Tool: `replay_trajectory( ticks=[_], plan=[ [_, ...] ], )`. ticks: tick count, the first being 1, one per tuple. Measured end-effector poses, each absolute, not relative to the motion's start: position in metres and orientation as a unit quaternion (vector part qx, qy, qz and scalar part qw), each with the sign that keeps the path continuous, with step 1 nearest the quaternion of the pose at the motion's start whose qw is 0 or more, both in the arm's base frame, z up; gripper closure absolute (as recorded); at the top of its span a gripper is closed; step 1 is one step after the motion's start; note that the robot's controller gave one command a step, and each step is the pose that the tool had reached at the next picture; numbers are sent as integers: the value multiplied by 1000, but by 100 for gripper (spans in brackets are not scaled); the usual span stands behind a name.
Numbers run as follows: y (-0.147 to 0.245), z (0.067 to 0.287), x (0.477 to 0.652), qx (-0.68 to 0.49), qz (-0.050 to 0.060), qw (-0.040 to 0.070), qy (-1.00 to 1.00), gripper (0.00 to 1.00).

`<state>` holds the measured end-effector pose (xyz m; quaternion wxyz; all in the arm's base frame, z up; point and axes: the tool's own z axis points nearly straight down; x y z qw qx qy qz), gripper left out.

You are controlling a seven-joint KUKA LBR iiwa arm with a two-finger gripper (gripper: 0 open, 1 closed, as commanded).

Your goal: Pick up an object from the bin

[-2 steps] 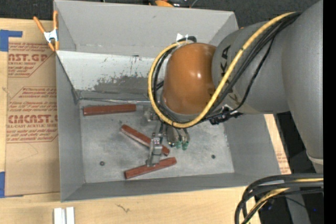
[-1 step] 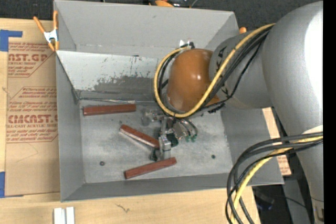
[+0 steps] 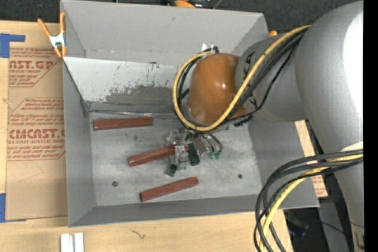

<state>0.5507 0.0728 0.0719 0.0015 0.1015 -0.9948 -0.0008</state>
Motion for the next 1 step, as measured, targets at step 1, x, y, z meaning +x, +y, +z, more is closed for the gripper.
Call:
replay_trajectory(
  ticks=[1],
  plan=[
    [57, 220, 544, 143, 0, -5, -990, 100]
  ],
)
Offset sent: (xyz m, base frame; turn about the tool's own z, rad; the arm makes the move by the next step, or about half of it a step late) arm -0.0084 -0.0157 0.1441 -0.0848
